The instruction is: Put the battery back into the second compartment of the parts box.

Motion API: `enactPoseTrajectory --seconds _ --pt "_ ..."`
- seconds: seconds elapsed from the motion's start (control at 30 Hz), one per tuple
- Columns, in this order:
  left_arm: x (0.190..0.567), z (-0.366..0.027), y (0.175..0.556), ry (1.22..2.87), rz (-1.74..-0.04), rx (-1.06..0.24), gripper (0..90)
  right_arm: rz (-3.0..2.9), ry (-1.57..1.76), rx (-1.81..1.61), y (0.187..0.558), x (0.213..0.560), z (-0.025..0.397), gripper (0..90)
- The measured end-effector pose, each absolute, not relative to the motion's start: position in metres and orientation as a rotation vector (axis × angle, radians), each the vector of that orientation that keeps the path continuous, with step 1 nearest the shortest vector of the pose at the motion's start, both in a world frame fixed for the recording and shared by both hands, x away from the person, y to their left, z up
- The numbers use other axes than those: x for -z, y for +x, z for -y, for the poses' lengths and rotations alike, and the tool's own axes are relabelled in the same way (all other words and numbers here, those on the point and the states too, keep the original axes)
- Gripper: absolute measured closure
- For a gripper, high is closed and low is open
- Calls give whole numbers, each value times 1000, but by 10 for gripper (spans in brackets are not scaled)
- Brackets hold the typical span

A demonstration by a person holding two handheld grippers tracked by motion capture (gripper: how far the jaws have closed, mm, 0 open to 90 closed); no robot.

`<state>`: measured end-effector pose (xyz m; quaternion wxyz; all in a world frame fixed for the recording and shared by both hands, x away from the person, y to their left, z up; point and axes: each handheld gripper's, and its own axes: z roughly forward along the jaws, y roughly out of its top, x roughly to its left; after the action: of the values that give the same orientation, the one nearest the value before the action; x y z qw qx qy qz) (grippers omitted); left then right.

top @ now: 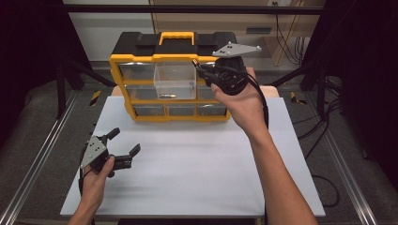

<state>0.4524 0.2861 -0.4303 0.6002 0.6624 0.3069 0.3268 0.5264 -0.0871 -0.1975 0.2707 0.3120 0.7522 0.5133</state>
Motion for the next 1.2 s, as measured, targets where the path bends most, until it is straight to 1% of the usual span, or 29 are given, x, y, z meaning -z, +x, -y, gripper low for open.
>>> enactPoseTrajectory --seconds 1.2 --pt "430 -286 452 1534 -710 -756 15 -2051 817 -1395 533 193 67 773"
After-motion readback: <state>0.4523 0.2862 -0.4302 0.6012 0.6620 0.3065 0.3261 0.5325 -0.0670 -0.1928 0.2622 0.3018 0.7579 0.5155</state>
